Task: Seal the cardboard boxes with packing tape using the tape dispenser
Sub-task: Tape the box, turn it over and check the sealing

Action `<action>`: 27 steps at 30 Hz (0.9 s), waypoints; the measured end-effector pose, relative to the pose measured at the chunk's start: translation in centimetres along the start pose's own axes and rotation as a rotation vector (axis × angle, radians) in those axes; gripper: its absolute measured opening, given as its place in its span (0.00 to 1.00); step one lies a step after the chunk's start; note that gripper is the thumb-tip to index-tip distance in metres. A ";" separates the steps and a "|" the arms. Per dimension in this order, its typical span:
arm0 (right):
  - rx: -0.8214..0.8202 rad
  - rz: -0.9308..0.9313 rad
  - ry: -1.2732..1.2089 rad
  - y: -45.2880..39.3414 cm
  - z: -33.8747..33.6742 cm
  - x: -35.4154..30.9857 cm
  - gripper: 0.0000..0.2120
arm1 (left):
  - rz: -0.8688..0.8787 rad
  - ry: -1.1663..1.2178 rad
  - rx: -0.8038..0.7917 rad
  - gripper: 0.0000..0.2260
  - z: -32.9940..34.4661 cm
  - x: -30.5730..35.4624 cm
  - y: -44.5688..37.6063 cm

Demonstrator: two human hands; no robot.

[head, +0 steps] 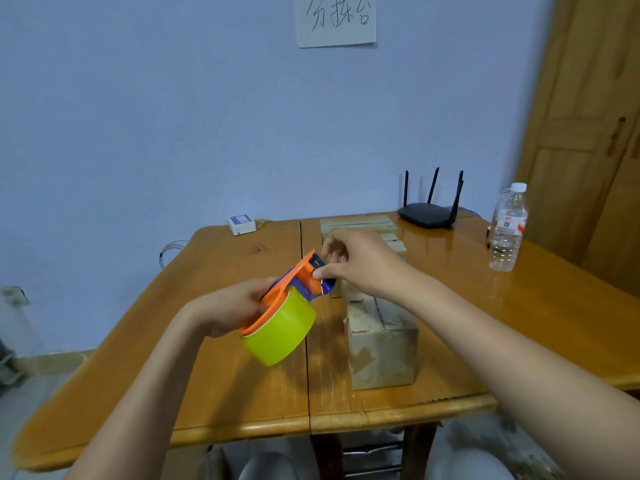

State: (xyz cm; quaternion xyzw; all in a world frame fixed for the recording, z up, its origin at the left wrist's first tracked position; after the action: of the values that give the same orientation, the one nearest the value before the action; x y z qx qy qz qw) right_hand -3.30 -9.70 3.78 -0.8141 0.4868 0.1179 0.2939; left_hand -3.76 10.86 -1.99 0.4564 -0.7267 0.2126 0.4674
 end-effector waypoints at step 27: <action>-0.193 0.126 -0.328 1.0 -1.1 2.0 0.05 | 0.089 -0.317 -0.269 0.18 3.2 2.5 0.8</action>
State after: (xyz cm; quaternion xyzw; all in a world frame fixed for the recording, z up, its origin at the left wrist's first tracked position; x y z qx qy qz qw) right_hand -3.22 -12.13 3.32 -0.7763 0.4687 0.3133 0.2819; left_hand -6.43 7.73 -1.24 0.3849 -0.8324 0.0596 0.3942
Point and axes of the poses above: each hand's wrist, its own y-axis away from the middle knuckle, its own z-axis out of the palm, x = y × z, the point moved 4 cm from there along -y, towards the middle knuckle, and after that the axes turned 7 degrees about y, right-handed, at the moved point
